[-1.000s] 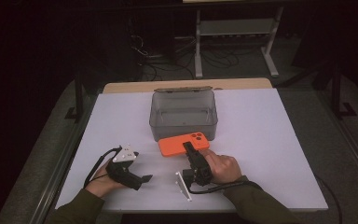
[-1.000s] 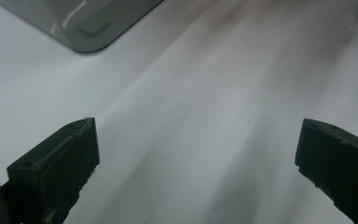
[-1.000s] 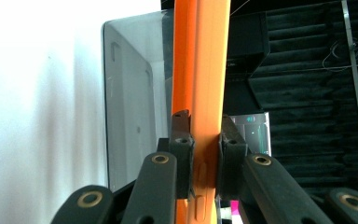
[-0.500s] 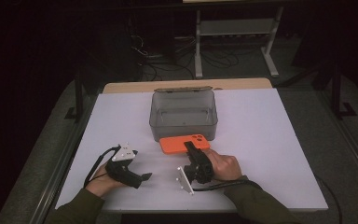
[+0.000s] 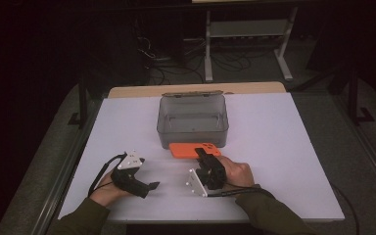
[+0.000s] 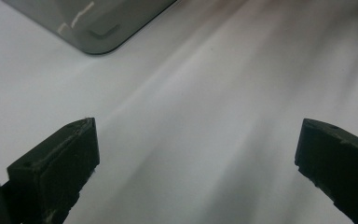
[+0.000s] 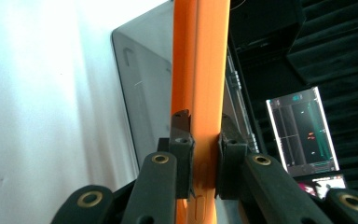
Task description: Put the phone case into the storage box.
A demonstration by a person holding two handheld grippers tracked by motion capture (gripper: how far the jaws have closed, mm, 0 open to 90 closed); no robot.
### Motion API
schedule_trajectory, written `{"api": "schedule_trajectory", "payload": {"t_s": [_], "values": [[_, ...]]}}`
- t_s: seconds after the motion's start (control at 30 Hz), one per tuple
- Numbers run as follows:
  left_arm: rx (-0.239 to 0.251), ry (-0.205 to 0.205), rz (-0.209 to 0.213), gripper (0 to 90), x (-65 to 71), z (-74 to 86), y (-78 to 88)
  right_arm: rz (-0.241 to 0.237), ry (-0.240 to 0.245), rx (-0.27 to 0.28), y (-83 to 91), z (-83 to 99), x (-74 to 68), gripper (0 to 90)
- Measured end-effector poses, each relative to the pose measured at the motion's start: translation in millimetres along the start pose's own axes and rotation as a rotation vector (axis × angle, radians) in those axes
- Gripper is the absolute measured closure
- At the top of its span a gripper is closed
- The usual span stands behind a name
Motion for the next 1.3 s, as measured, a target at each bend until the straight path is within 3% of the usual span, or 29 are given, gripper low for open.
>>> {"api": "schedule_trajectory", "payload": {"t_s": [0.77, 1.03, 1.3], "values": [[-0.003, 0.013, 0.004, 0.0, -0.9, 0.4, 0.0, -0.094, -0.165, -0.012, -1.9, 5.6, 11.9, 79.1], [-0.003, 0.016, 0.005, 0.0, -0.9, 0.2, -0.1, -0.165, -0.307, -0.003, -3.1, 11.2, 19.2, 79.1], [-0.006, 0.014, 0.004, 0.0, -0.9, 0.4, 0.0, -0.239, -0.413, 0.010, -4.4, 17.6, 25.2, 79.1]]}}
Point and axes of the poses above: each handheld gripper's, and its own axes: y roughly backward along the jaws, z roughly out of its underside, x roughly to its right, the point moved 3 cm from there along -y, roughly forward along the jaws
